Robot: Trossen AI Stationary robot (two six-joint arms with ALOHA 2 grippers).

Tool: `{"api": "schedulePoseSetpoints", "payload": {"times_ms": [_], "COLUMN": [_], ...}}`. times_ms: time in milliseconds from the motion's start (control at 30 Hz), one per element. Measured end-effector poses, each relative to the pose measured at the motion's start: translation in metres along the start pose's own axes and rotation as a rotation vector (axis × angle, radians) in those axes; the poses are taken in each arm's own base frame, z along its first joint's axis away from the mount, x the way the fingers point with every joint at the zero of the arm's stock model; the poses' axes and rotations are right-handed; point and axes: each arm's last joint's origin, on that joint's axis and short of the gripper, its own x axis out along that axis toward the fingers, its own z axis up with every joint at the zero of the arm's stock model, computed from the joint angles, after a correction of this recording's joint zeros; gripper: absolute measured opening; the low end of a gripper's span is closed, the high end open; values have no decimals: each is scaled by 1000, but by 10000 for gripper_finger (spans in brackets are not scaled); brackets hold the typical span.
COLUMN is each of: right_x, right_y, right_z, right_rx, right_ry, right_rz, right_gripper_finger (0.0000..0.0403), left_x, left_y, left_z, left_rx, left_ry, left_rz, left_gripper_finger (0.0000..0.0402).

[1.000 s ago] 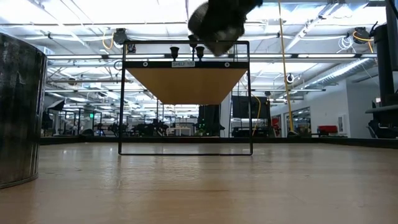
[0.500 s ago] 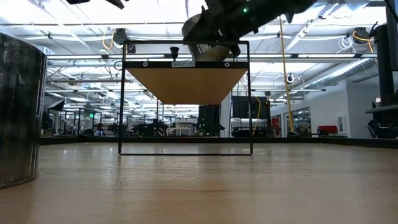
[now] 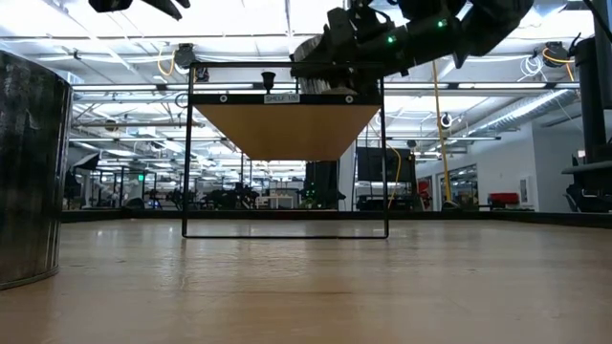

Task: Pick & Place candle stick holders
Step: Put the top orange scented candle on the shelf

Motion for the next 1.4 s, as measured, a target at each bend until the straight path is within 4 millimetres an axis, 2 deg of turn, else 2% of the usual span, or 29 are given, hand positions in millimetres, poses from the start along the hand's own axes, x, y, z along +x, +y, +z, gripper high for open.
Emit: {"api": "schedulePoseSetpoints", "payload": {"times_ms": [333,567,900,1267,1400], "right_x": [0,0,0,0,-8], "right_y": [-2,-3,-3,-2,-3], "right_z": [-3,-4,-3,13,27], "right_rx": [-10,-14,-28,-75,-96], "right_ry": [19,29,24,-134,-189], "right_rz": [-8,-12,-12,1,-4], "right_gripper_finger": [340,362,360,364,364], "left_x": [0,0,0,0,0], "left_y": [-4,-4,-3,-4,-4], "left_z": [2,2,2,2,2], "left_rx": [-4,-17,-22,-22,-22], "left_ry": [-27,-27,-27,-27,-27], "left_rz": [-30,-30,-30,-29,-29], "left_gripper_finger": [93,93,93,93,93]}}
